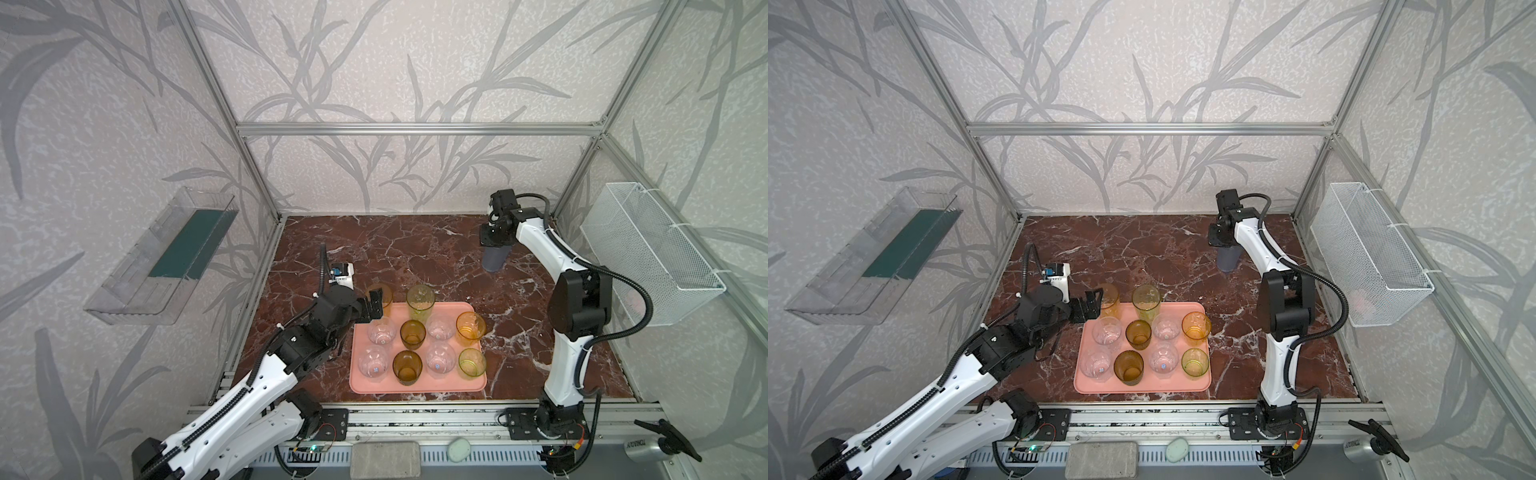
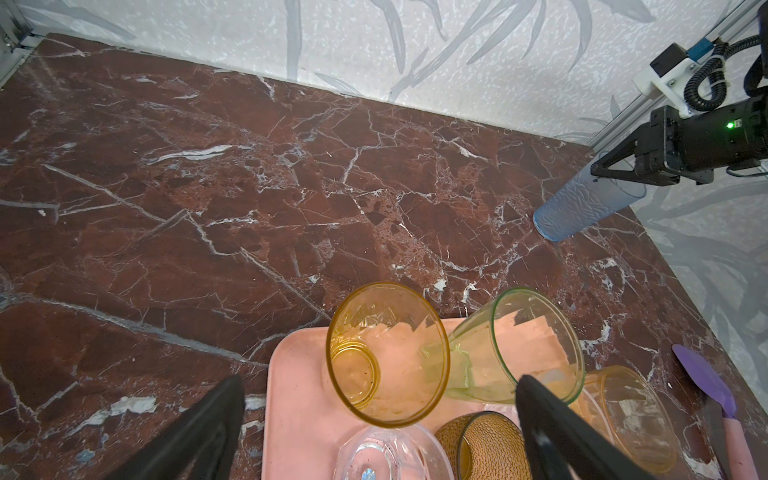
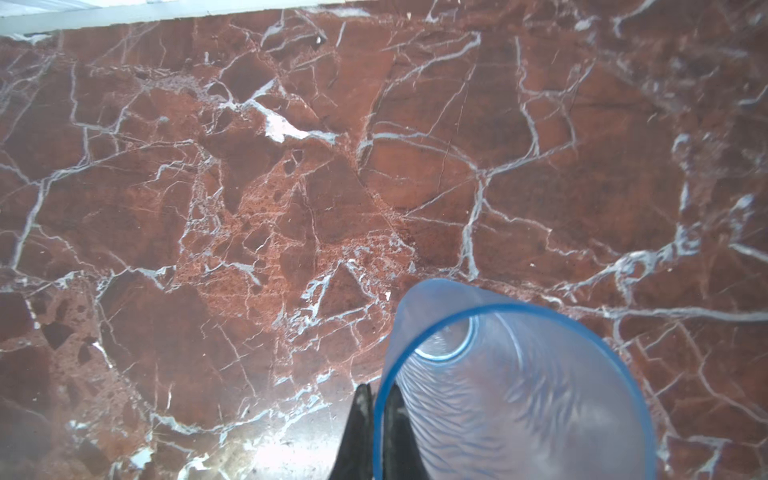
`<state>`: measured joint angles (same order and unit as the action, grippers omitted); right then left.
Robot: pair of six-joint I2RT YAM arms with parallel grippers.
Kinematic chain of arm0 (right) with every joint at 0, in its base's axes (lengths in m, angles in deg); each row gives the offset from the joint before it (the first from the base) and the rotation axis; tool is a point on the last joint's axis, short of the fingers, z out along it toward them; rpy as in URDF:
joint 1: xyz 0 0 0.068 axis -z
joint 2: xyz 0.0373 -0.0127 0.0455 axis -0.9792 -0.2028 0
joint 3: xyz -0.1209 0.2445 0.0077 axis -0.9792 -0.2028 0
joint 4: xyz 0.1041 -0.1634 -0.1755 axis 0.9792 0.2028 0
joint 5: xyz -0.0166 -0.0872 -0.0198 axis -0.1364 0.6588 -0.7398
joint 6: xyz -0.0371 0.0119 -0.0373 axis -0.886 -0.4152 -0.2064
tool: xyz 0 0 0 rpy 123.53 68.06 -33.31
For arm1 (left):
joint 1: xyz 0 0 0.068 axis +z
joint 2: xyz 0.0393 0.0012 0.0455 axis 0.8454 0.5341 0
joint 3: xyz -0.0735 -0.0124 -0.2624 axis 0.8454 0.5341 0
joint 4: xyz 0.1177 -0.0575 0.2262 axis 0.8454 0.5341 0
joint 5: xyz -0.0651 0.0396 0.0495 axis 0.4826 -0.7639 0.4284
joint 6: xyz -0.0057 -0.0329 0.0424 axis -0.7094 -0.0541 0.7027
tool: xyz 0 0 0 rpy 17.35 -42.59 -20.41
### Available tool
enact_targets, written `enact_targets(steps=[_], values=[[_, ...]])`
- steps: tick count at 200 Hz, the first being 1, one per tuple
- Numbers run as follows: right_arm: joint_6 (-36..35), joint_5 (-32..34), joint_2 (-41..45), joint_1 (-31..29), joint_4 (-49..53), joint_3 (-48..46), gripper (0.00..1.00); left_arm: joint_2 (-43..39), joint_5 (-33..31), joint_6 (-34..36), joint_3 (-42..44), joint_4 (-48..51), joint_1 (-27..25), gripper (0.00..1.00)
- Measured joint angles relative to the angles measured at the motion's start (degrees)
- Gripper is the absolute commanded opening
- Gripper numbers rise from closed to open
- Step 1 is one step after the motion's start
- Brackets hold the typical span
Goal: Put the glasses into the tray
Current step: 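Lower the right gripper into the blue tumbler and grip its rim, then lift the blue tumbler with the right gripper and carry it over the tray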
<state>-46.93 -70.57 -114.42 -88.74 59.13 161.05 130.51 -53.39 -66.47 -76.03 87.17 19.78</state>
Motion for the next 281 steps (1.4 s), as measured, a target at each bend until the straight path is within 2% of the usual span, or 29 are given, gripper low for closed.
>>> enact_targets(steps=[90,180,226,281], values=[[0.0,-0.5,1.9,-0.8,0.1,-1.9,0.0,-0.7,-0.6,0.0,0.0,0.0,0.0,0.99],[1.3,0.2,18.6,-6.4,0.1,-13.8,0.0,-3.8,-0.6,-0.1,0.2,0.0,0.0,0.99],[2.1,1.4,25.5,-12.0,0.8,-18.6,0.0,-5.6,-0.6,-0.3,1.2,-0.4,0.0,0.99],[3.1,3.6,27.4,-24.0,4.2,-20.3,0.0,-6.8,-0.7,-0.3,1.9,-0.6,0.0,0.99]])
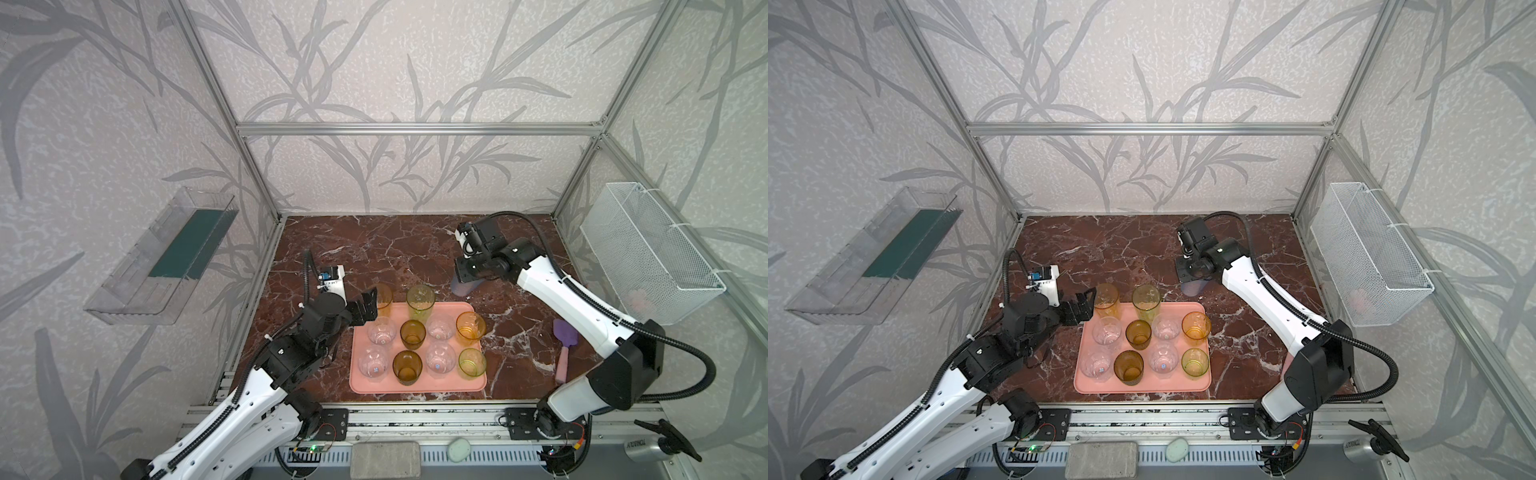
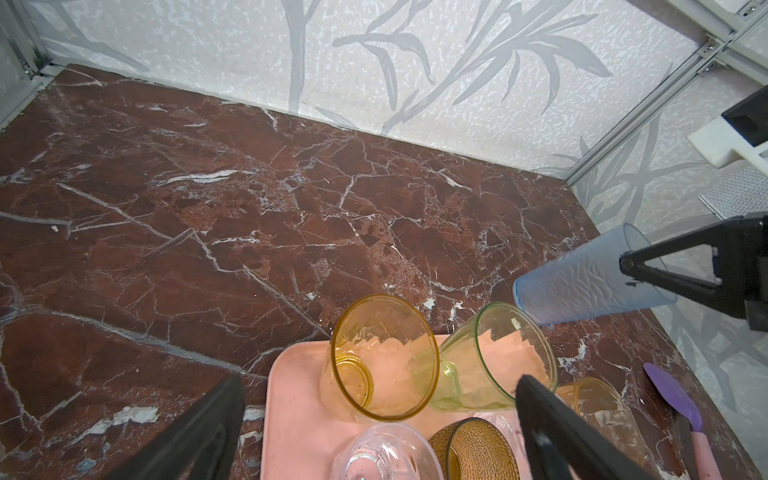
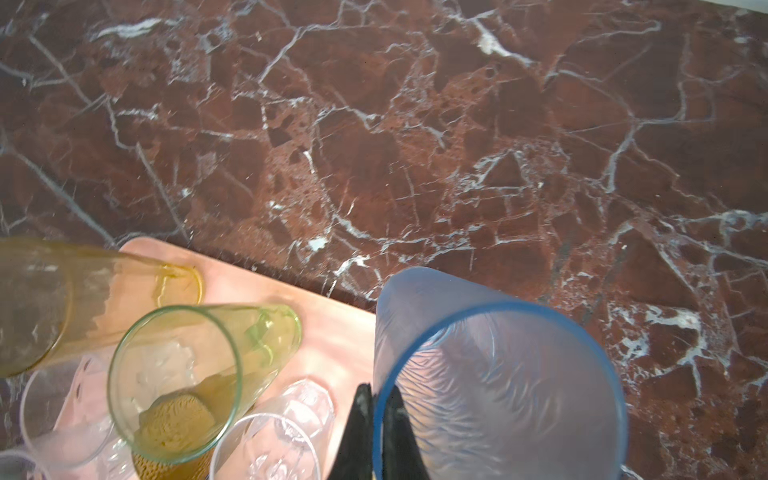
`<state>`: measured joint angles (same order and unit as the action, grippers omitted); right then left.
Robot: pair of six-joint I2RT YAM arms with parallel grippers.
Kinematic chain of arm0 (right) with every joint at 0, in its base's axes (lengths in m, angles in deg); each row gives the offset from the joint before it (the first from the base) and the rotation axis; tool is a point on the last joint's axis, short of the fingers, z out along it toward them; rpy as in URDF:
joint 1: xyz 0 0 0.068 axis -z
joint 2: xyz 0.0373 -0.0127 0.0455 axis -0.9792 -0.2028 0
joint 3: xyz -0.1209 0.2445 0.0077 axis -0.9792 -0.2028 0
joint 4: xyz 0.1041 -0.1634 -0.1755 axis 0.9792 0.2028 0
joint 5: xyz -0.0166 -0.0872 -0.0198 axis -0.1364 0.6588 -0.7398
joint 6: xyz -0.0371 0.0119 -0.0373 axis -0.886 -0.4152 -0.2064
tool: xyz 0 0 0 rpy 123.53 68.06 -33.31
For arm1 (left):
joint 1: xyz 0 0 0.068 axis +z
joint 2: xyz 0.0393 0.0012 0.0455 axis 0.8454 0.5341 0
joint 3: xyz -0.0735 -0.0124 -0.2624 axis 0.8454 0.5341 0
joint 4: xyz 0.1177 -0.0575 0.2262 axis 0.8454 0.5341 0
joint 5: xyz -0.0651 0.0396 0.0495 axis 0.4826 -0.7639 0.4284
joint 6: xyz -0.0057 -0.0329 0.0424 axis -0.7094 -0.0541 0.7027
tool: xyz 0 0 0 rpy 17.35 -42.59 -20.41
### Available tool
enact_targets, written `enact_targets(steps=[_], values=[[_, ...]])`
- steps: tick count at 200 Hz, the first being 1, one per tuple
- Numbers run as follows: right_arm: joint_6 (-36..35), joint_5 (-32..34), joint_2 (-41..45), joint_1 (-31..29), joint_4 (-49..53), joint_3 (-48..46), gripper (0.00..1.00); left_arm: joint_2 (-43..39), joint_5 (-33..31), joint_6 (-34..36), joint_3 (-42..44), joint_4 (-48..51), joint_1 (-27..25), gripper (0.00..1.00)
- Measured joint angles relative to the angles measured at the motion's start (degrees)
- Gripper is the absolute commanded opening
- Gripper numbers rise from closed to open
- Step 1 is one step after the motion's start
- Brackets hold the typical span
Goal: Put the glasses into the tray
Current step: 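Lift the blue tumbler with the right gripper and carry it over the tray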
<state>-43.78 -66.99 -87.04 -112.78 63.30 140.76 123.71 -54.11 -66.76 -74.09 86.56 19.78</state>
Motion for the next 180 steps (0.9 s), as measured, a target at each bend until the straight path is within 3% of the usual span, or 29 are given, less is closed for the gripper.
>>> enact_targets(steps=[76,180], values=[[2.6,3.2,0.3,-7.2,3.9,0.0,0.0,-1.9,-0.3,0.0,1.5,-0.1,0.0,0.99],[5.6,4.0,0.4,-10.4,4.4,-4.3,0.0,-2.4,-0.9,-0.1,2.4,-0.2,0.0,0.99]])
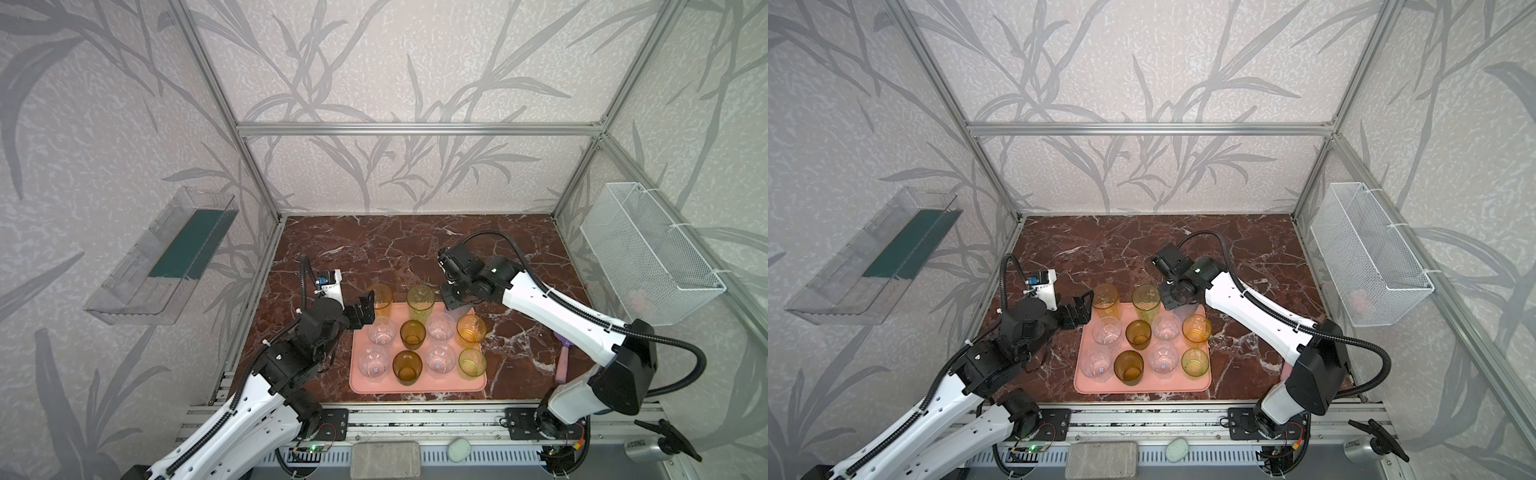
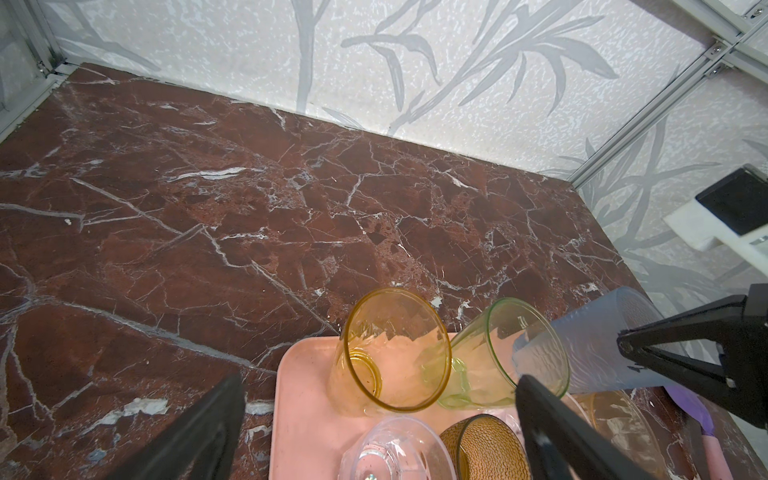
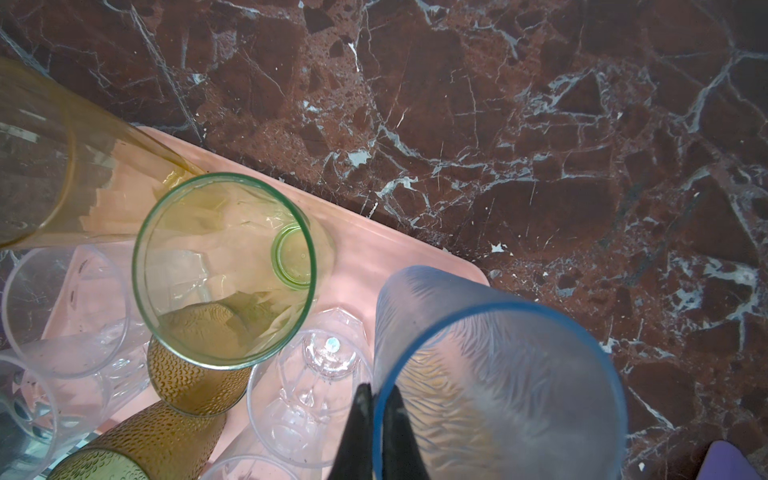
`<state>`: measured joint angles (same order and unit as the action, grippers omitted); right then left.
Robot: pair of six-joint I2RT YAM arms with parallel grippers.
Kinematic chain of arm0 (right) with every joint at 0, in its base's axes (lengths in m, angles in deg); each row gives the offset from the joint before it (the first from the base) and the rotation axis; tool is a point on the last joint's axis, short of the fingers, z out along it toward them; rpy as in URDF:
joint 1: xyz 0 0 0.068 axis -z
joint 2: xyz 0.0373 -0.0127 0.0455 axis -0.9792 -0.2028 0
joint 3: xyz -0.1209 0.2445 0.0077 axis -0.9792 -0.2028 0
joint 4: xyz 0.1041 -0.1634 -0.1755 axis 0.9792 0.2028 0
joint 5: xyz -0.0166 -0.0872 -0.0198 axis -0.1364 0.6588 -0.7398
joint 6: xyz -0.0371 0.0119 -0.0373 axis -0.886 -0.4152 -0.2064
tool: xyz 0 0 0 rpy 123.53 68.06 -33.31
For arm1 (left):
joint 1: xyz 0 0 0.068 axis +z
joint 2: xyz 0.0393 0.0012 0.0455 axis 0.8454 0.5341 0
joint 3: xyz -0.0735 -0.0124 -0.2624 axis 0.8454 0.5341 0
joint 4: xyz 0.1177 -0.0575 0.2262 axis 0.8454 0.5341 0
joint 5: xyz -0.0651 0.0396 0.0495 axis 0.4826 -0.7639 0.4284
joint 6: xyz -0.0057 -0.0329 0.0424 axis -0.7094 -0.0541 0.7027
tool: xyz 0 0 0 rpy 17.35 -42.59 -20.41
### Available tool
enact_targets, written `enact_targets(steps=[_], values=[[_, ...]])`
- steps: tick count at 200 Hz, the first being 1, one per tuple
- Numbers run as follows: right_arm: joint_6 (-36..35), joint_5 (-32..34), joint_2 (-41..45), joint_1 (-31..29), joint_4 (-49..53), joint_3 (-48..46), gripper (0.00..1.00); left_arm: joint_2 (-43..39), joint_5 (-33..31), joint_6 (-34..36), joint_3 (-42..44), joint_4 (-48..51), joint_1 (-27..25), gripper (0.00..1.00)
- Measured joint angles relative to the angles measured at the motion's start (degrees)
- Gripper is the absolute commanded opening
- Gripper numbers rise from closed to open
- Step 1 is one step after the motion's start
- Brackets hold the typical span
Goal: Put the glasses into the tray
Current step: 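Lift the blue tumbler with the right gripper and carry it over the tray, then set the blue tumbler upside down on the tray and release it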
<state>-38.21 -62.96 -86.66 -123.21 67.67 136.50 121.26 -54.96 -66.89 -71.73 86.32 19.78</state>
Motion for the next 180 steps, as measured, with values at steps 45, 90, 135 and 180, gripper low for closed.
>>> enact_targets(steps=[45,90,135,180], values=[[0.2,-0.2,-0.2,0.0,0.0,-0.4,0.0,-0.2,-0.2,-0.2,0.6,0.0,0.0,0.99],[0.2,-0.2,-2.2,0.0,-0.3,-0.3,0.01,-0.9,-0.5,-0.2,0.7,0.0,0.0,0.99],[0.2,-0.9,-3.9,0.0,-0.4,0.0,0.07,-2.1,-1.3,-0.2,0.8,0.1,0.0,0.99],[0.5,-1.4,-4.6,0.0,-0.9,0.5,0.37,-2.0,-2.0,-0.1,1.0,0.3,0.0,0.99]])
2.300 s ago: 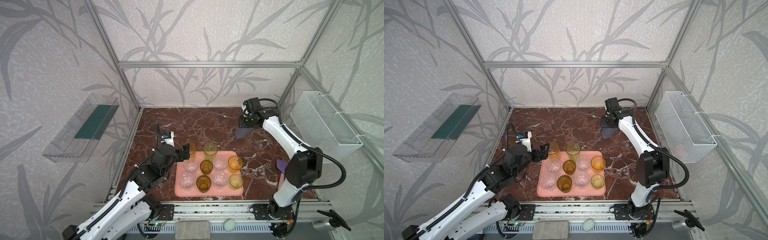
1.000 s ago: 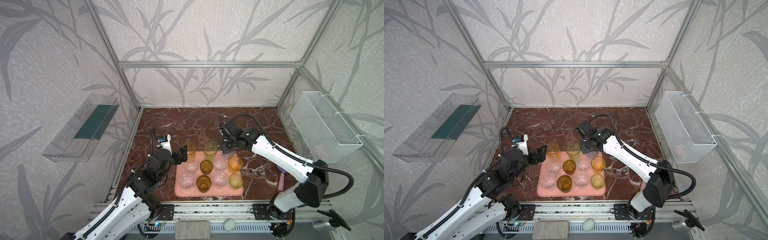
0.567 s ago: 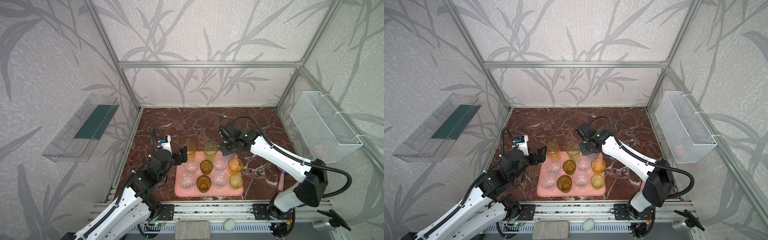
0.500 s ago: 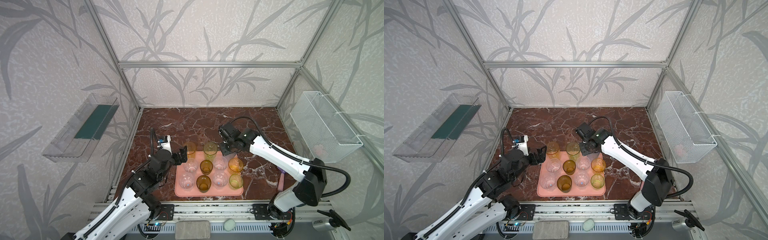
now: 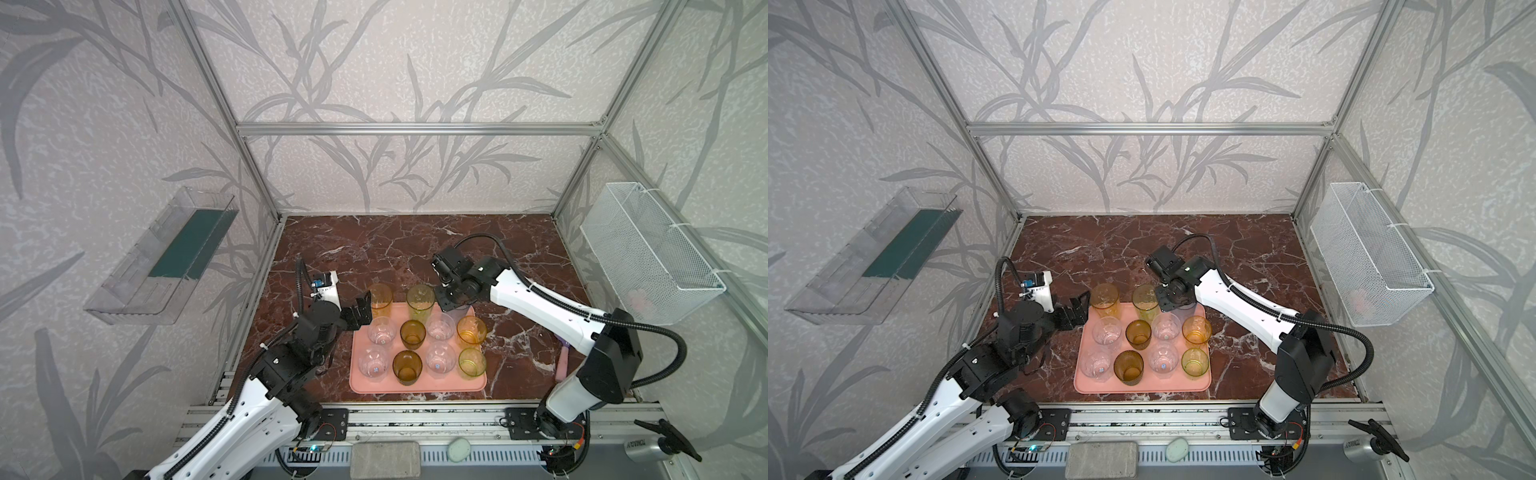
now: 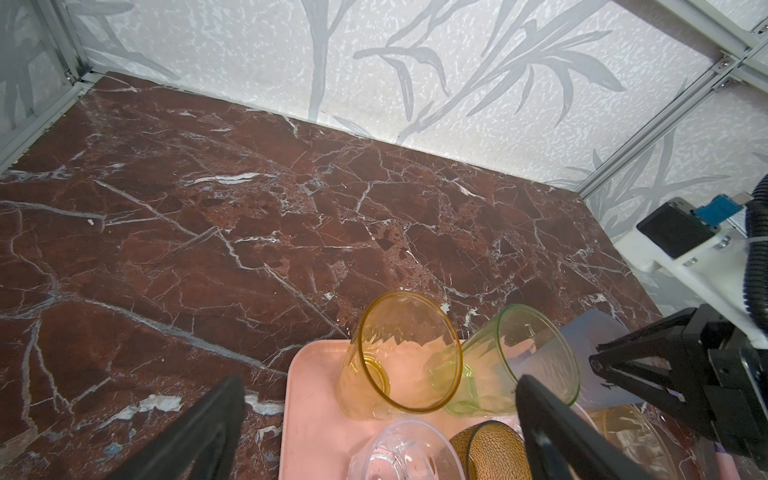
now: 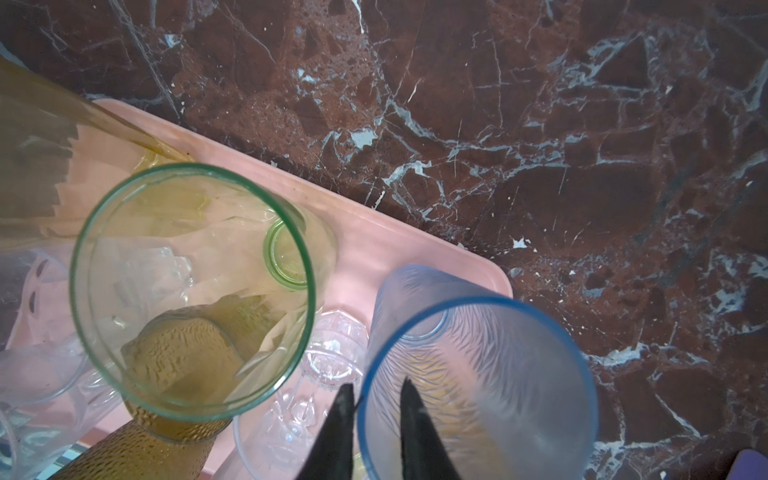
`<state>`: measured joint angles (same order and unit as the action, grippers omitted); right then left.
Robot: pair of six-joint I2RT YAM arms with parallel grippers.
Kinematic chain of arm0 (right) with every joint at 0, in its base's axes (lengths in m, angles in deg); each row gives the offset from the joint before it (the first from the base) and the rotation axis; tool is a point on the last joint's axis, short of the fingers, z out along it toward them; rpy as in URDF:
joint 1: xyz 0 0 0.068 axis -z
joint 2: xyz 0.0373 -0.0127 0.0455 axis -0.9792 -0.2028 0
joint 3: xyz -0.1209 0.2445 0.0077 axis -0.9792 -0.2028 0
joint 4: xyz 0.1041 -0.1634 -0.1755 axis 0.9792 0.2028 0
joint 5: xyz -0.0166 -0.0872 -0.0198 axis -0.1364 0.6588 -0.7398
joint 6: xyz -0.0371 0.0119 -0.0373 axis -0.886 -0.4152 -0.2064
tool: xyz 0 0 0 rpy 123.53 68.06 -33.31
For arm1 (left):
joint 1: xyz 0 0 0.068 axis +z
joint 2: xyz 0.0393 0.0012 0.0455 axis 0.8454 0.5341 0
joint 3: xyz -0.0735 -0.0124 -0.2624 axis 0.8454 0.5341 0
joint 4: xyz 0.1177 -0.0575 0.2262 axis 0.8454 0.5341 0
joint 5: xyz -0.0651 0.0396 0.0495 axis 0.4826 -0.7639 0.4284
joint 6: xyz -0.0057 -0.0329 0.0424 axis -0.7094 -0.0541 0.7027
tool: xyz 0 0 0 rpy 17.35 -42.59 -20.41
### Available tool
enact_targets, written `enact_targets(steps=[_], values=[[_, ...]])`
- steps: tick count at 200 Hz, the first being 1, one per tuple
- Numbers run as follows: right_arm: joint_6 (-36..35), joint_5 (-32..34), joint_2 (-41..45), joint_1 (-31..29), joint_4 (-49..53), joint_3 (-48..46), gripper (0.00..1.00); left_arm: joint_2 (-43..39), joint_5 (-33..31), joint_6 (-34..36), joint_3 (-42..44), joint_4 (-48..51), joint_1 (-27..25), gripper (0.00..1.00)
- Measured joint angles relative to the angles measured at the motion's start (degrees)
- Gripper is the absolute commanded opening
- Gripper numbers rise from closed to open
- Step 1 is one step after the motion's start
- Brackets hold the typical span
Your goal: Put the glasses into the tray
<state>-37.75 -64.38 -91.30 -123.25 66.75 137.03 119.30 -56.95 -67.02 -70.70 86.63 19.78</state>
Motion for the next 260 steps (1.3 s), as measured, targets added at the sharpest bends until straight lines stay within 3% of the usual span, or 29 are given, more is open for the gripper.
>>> enact_targets(steps=[29,52,94,114,143,170,220,260], values=[[0.2,-0.1,0.0,0.0,0.1,0.7,0.79,0.0,-0.4,0.1,0.0,0.0,0.0,0.99],[0.2,1.0,0.5,0.0,0.0,1.4,1.0,0.2,-1.0,0.5,0.0,0.1,0.0,0.99],[-0.5,7.8,5.9,0.5,-1.8,1.4,0.99,2.3,-8.7,3.0,0.6,-0.9,0.4,0.99],[-2.1,12.0,10.8,2.1,-7.5,-1.7,0.99,5.4,-13.7,5.3,0.7,-2.9,2.2,0.99],[-4.9,17.6,20.3,8.8,-22.8,-15.4,0.99,9.0,-17.3,8.4,4.6,-10.1,9.5,0.99],[-7.3,17.8,25.7,16.9,-35.4,-27.9,0.99,9.7,-20.6,11.6,10.4,-18.3,17.1,0.99],[-15.0,20.1,28.2,24.9,-57.0,-43.5,0.99,13.1,-25.1,19.7,20.6,-36.3,23.4,0.99],[-20.1,22.0,30.4,30.2,-73.6,-58.2,0.99,19.4,-26.8,20.5,24.1,-47.2,26.8,0.99]])
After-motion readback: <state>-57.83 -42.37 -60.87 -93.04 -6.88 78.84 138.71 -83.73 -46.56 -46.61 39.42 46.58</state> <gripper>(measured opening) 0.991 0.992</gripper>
